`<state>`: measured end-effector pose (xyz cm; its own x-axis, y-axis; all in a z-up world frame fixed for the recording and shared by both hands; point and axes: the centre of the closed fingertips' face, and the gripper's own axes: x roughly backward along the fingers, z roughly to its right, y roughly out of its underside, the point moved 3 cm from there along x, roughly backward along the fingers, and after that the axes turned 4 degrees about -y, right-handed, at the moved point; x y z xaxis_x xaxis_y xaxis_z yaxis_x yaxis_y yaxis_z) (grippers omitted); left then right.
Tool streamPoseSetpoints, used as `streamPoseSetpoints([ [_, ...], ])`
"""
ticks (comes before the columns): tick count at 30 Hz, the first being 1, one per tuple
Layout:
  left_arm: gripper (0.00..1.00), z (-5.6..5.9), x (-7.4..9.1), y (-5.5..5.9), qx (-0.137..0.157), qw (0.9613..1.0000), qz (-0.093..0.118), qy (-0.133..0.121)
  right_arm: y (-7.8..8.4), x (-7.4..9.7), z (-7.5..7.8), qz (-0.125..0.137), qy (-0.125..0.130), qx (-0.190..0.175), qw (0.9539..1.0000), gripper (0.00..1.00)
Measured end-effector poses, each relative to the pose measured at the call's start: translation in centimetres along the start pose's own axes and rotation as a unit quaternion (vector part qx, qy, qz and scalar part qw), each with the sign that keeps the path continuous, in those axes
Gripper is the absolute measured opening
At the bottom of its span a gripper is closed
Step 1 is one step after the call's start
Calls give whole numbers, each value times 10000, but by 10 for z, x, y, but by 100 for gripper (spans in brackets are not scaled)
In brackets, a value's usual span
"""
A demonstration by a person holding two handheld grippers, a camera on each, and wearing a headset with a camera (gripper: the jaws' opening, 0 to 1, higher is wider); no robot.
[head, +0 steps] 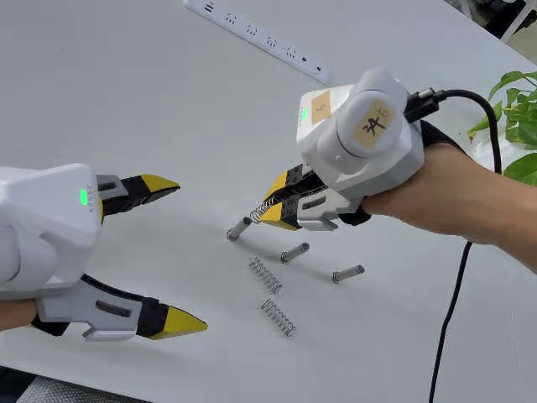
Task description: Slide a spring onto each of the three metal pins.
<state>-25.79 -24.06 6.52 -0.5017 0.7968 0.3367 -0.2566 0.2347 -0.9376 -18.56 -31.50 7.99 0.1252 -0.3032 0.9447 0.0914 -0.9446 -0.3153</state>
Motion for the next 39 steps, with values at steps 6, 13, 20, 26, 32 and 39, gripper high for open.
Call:
streamPoseSetpoints([
  [6, 92, 1, 0, 1, 14, 10000, 49, 9, 1, -4, 1, -16, -12, -27, 10000, 7],
  [13, 93, 1, -1, 1, 56, 10000, 67, 26, 1, -9, 3, -81, -24, 25, 10000, 7],
  [20, 94, 3, -3, 0, 63, 9999, 101, 68, 1, -11, 4, -95, -40, 38, 9999, 7],
  [26, 94, 4, -4, 0, 66, 9999, 117, 82, 1, -13, 4, -114, -70, 37, 9999, 7],
  [32, 93, 3, -5, 0, 97, 9998, 120, 91, 1, -15, 5, -96, -91, 15, 9999, 7],
  [39, 93, 4, -5, -1, 115, 9998, 157, 95, 2, -17, 4, -115, -119, 33, 9999, 7],
])
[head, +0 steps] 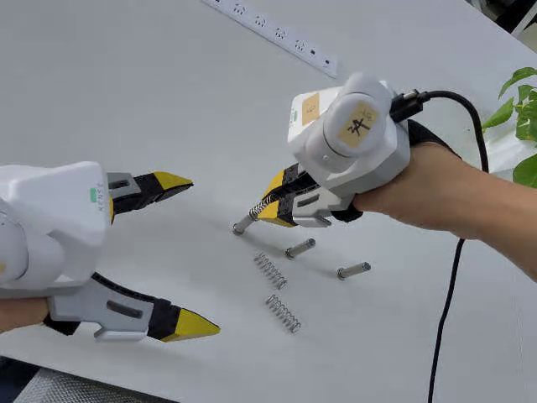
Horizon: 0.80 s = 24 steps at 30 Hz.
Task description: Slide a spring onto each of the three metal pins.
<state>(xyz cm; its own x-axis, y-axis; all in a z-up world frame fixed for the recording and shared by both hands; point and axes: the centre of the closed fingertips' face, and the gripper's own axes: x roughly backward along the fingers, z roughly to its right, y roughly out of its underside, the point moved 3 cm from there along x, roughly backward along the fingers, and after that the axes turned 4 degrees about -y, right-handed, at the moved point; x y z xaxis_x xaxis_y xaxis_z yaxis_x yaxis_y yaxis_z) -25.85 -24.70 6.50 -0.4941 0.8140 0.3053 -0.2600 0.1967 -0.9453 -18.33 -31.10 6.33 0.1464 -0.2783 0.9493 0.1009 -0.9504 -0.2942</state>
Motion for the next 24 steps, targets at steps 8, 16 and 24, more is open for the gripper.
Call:
streamPoseSetpoints([
  [8, 92, 2, 0, 0, 27, 10000, 3, 25, 0, -1, -1, -5, -14, -1, 10000, 7],
  [16, 92, 1, 0, -1, 54, 10000, 33, 24, 1, -4, 0, -30, -31, 1, 10000, 7],
  [24, 91, 1, -1, 0, 88, 9999, 40, 48, 2, -7, 0, -41, -49, 1, 10000, 7],
])
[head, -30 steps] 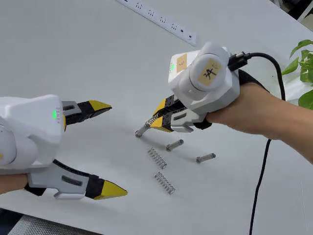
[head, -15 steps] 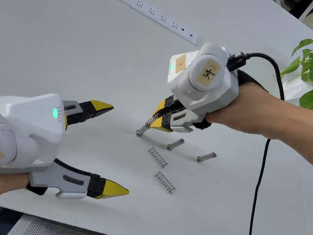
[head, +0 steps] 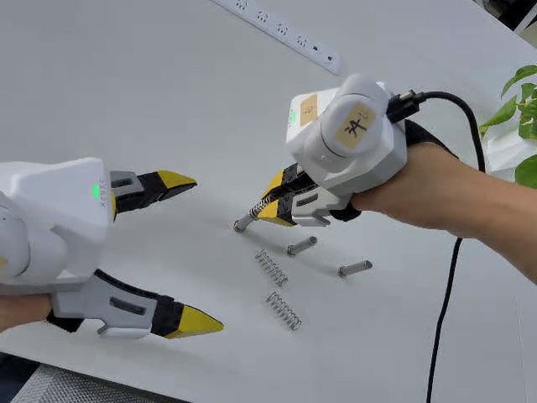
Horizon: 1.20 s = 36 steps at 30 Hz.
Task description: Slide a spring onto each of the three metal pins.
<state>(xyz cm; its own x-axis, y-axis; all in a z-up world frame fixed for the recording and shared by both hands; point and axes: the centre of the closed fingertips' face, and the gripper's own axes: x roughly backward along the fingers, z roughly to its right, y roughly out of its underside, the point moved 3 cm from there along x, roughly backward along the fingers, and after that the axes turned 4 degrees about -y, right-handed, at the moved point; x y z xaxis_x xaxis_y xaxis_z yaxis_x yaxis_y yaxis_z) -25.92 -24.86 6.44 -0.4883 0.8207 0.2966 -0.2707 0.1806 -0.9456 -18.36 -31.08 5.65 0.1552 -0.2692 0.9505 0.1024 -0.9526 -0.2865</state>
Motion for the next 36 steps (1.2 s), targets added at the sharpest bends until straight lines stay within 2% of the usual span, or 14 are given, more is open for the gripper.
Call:
streamPoseSetpoints([
  [36, 89, -1, -1, 3, 115, 9999, 46, -1, 3, -17, 2, -106, -24, 95, 9999, 7],
])
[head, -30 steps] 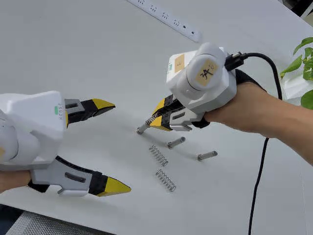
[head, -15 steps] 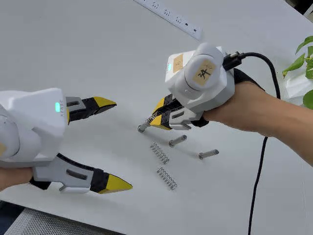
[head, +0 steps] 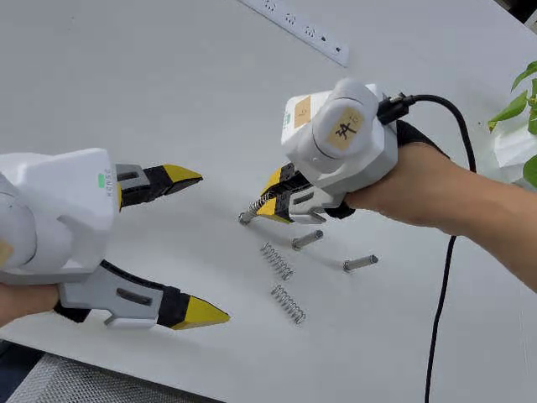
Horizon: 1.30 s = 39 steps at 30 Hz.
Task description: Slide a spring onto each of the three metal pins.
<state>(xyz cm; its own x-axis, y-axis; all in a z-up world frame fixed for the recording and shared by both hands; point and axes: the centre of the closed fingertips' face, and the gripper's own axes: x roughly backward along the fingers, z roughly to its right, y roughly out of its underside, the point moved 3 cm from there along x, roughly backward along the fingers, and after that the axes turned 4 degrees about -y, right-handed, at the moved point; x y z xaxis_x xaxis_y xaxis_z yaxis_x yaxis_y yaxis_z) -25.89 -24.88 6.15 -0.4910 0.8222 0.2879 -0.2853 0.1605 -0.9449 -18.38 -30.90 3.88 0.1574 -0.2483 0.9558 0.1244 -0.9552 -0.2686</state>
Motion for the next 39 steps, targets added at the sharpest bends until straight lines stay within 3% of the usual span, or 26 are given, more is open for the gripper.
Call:
streamPoseSetpoints([
  [39, 88, 1, -4, 4, 59, 10000, -19, 42, 7, -26, 2, 36, 29, 47, 10000, 8],
])
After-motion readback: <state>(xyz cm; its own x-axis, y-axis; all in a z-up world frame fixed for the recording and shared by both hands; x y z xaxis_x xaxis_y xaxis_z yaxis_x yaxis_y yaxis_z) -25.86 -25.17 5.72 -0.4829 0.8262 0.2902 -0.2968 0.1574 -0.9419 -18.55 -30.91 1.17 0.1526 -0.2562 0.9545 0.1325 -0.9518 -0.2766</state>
